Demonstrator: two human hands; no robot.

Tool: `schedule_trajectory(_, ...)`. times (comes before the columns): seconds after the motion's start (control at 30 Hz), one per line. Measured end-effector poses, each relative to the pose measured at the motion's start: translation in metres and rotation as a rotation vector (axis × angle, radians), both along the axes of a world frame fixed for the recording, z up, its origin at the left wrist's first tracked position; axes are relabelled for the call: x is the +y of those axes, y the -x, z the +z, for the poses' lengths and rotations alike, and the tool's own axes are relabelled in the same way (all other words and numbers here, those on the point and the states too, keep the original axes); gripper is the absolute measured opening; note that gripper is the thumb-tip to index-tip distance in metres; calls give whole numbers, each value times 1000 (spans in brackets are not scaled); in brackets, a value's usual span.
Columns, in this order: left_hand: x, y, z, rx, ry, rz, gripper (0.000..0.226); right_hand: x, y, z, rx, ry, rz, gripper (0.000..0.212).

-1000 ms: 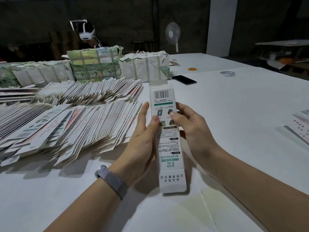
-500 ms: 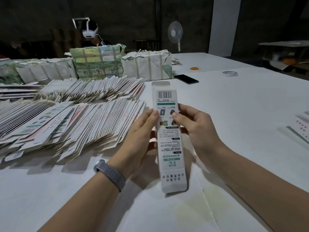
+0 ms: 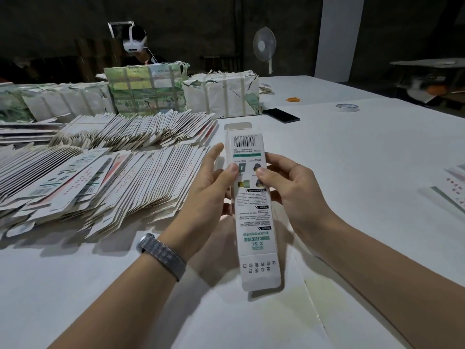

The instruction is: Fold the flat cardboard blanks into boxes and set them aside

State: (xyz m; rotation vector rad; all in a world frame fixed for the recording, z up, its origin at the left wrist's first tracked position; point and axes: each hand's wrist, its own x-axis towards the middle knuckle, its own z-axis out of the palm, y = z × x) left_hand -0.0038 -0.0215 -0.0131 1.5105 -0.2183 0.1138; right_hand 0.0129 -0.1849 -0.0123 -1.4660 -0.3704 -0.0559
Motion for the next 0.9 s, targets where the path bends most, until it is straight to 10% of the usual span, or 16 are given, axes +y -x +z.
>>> schedule_trajectory(0.6, 6, -1, -1, 30, 92, -241, 37, -5, -4, 1, 35, 13, 118, 56)
schedule_trajectory(0.9, 5, -3, -4, 54, 58, -253, 42, -4, -4, 2, 43, 8, 75, 35)
